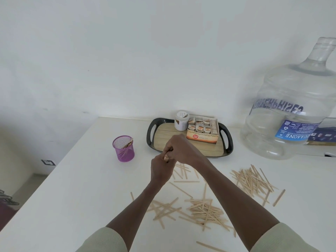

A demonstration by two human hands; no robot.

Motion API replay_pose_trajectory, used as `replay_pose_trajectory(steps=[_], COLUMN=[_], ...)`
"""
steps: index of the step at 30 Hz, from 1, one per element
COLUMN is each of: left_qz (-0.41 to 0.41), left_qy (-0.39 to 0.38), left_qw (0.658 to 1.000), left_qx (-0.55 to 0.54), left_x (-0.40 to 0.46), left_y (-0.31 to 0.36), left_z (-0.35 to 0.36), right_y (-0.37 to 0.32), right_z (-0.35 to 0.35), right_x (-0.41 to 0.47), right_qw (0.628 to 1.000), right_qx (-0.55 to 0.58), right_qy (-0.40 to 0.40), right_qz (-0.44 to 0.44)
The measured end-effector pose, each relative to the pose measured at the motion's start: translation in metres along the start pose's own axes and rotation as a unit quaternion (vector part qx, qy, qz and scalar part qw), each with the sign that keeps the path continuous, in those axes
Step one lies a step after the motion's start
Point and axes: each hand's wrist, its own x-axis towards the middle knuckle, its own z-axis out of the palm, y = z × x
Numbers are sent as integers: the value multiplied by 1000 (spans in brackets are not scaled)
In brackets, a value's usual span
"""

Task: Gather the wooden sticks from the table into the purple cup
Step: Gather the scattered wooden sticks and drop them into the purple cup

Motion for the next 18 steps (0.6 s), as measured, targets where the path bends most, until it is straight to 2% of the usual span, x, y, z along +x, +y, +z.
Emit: replay_pose_trajectory(steps=[6,11,18], left_qz=[-53,-124,-168], left_qy=[28,45,26], left_qw=[998,990,981], left_qx=[6,-45,-94], left_x=[16,32,42], left_y=[-30,-56,-88], left_z=[-26,-48,-59], right_y=[-10,-20,-40], right_z=[10,11,48], right_x=[25,57,108], right_qw=[999,996,987], right_qx=[16,43,49], right_qy=[26,76,156], right_qz=[10,18,-5])
